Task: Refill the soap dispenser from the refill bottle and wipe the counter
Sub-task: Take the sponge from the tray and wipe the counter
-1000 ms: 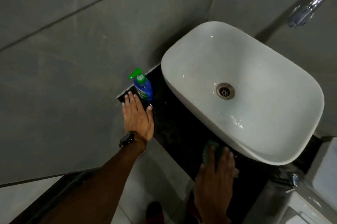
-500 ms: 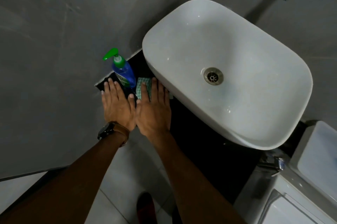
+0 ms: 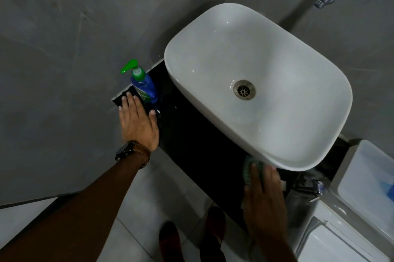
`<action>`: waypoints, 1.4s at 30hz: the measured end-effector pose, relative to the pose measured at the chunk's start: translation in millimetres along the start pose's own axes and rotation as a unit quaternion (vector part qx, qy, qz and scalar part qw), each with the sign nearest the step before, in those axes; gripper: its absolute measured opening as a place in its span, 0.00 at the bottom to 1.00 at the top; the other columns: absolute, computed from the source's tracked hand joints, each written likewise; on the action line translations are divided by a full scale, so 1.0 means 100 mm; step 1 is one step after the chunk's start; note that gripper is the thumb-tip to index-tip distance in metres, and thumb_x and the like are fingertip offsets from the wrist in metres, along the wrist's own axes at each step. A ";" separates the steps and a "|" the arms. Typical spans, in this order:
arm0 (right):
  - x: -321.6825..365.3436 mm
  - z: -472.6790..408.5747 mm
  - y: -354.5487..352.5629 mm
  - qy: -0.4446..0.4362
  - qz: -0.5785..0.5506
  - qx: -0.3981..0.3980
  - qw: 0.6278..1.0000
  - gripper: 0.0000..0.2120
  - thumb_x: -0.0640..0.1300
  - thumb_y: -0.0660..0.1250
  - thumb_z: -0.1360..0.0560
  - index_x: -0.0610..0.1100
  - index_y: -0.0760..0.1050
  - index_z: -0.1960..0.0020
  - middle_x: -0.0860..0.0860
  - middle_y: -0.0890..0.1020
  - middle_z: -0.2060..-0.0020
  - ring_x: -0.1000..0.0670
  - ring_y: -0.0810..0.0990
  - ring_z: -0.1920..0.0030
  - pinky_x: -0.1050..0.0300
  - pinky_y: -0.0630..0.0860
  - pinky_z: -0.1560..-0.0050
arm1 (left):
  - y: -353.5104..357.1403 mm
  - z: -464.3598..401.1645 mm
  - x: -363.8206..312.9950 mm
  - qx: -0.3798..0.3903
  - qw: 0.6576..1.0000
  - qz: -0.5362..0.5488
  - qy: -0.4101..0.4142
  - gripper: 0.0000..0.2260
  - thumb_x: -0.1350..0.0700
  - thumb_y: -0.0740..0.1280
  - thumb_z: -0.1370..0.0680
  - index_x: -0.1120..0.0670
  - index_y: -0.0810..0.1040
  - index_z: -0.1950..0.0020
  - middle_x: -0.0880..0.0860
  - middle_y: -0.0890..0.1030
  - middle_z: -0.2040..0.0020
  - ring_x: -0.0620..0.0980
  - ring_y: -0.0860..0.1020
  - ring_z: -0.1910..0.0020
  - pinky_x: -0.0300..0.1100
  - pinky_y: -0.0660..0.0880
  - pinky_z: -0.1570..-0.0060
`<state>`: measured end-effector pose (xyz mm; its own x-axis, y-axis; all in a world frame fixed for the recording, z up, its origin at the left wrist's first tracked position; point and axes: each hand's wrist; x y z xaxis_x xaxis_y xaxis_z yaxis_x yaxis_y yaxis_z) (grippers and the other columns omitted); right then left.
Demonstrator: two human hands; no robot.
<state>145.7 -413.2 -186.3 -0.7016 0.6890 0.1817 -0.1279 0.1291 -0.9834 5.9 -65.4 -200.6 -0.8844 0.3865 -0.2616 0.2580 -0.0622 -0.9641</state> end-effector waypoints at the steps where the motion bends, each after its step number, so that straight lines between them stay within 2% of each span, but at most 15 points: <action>1: -0.10 -0.08 -0.04 0.012 0.004 -0.003 1.000 0.26 0.50 0.55 0.18 0.41 0.68 0.23 0.36 0.70 0.27 0.32 0.68 0.27 0.38 0.66 0.25 | 0.00 0.00 0.00 0.000 1.000 0.001 0.000 0.29 0.47 0.48 0.16 0.63 0.50 0.20 0.61 0.50 0.19 0.59 0.48 0.20 0.56 0.48 0.22; 3: -0.20 -0.21 -0.09 0.027 0.009 -0.013 1.000 0.24 0.49 0.54 0.18 0.40 0.70 0.26 0.36 0.74 0.34 0.32 0.72 0.34 0.38 0.68 0.29 | 0.00 0.00 0.00 -0.003 1.000 0.001 0.001 0.29 0.47 0.47 0.16 0.64 0.50 0.20 0.61 0.50 0.19 0.60 0.49 0.20 0.56 0.48 0.22; 5: -0.21 -0.24 -0.09 0.034 0.012 -0.021 0.999 0.24 0.49 0.53 0.17 0.38 0.71 0.27 0.36 0.75 0.36 0.32 0.72 0.35 0.37 0.68 0.29 | 0.01 -0.01 0.00 -0.008 1.000 0.002 0.003 0.30 0.47 0.46 0.17 0.64 0.51 0.20 0.62 0.52 0.19 0.60 0.50 0.20 0.55 0.47 0.22; 8: -0.11 -0.19 -0.05 0.053 0.008 -0.037 0.998 0.24 0.47 0.55 0.18 0.36 0.71 0.27 0.33 0.74 0.34 0.30 0.70 0.32 0.34 0.65 0.26 | 0.05 -0.02 0.03 -0.010 1.000 -0.003 0.003 0.29 0.46 0.47 0.16 0.64 0.52 0.21 0.62 0.52 0.19 0.59 0.50 0.20 0.55 0.47 0.21; 12: 0.27 0.04 0.00 0.086 -0.027 -0.050 0.995 0.27 0.47 0.56 0.20 0.37 0.68 0.24 0.34 0.65 0.23 0.32 0.62 0.22 0.35 0.61 0.22 | 0.08 -0.02 0.07 -0.010 1.000 -0.001 0.004 0.29 0.46 0.46 0.16 0.64 0.52 0.21 0.62 0.53 0.19 0.59 0.50 0.20 0.54 0.47 0.22; 17: 0.77 0.16 0.07 0.045 -0.032 -0.008 0.998 0.27 0.53 0.56 0.17 0.41 0.67 0.22 0.39 0.62 0.20 0.38 0.58 0.19 0.41 0.57 0.19 | 0.06 -0.03 0.05 -0.004 1.000 -0.002 -0.001 0.30 0.46 0.47 0.16 0.64 0.52 0.21 0.62 0.54 0.20 0.60 0.51 0.20 0.54 0.46 0.22; 19: 0.95 0.03 0.10 -0.008 -0.033 0.009 0.999 0.27 0.54 0.55 0.16 0.42 0.66 0.22 0.39 0.62 0.20 0.39 0.58 0.19 0.42 0.56 0.19 | 0.04 -0.03 0.03 0.000 1.000 -0.005 0.002 0.30 0.47 0.47 0.16 0.65 0.52 0.21 0.63 0.53 0.20 0.60 0.51 0.20 0.55 0.46 0.22; 23: 1.36 -0.40 0.19 -0.103 -0.045 0.027 0.993 0.27 0.54 0.54 0.16 0.44 0.63 0.20 0.39 0.62 0.20 0.40 0.58 0.19 0.42 0.57 0.20 | 0.01 0.00 0.01 0.005 1.000 -0.005 -0.003 0.30 0.47 0.46 0.17 0.64 0.51 0.20 0.62 0.51 0.19 0.60 0.49 0.20 0.54 0.45 0.21; 26: 1.66 -0.82 0.23 -0.127 -0.063 0.027 0.990 0.27 0.53 0.54 0.16 0.43 0.63 0.20 0.39 0.62 0.20 0.39 0.58 0.19 0.41 0.57 0.20 | 0.00 0.02 0.00 0.005 1.000 -0.009 0.000 0.29 0.47 0.47 0.16 0.64 0.51 0.20 0.62 0.51 0.19 0.60 0.48 0.20 0.54 0.45 0.21; 31: 2.04 -1.39 0.25 -0.153 -0.052 0.046 0.986 0.27 0.53 0.52 0.15 0.44 0.58 0.18 0.40 0.57 0.18 0.41 0.54 0.18 0.42 0.54 0.20 | 0.00 0.02 0.00 0.001 1.000 -0.005 0.004 0.29 0.48 0.47 0.16 0.65 0.50 0.20 0.62 0.50 0.19 0.59 0.48 0.20 0.54 0.44 0.21; 37: 2.09 -1.42 0.22 -0.167 -0.045 0.045 0.984 0.29 0.52 0.55 0.17 0.44 0.59 0.18 0.41 0.58 0.18 0.41 0.54 0.18 0.42 0.52 0.20 | 0.02 0.00 0.05 0.001 1.000 -0.014 0.011 0.29 0.49 0.48 0.16 0.65 0.49 0.21 0.63 0.50 0.19 0.61 0.48 0.20 0.55 0.44 0.22; 39: 1.97 -1.19 0.21 -0.181 -0.054 0.046 0.981 0.29 0.50 0.57 0.17 0.43 0.60 0.19 0.40 0.58 0.18 0.41 0.53 0.17 0.42 0.51 0.20 | 0.02 0.00 0.06 0.004 1.000 -0.023 0.009 0.29 0.49 0.48 0.16 0.66 0.50 0.21 0.63 0.50 0.19 0.61 0.48 0.20 0.56 0.45 0.22; 42: 1.62 -0.70 0.17 -0.155 -0.079 0.034 0.984 0.27 0.49 0.57 0.18 0.42 0.64 0.21 0.40 0.62 0.19 0.40 0.56 0.18 0.41 0.53 0.20 | 0.01 0.00 0.04 0.008 1.000 -0.025 0.008 0.30 0.48 0.48 0.16 0.65 0.49 0.21 0.63 0.50 0.19 0.62 0.48 0.20 0.56 0.45 0.22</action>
<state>78.8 -249.4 -173.5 -0.8485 0.4115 0.3327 -0.2910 0.1623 -0.9429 2.6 -63.9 -202.6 -0.8896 0.4042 -0.2126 0.2076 -0.0566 -0.9766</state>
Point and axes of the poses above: each hand's wrist, its own z-axis away from the middle knuckle, its own y-axis out of the palm, x = y × z
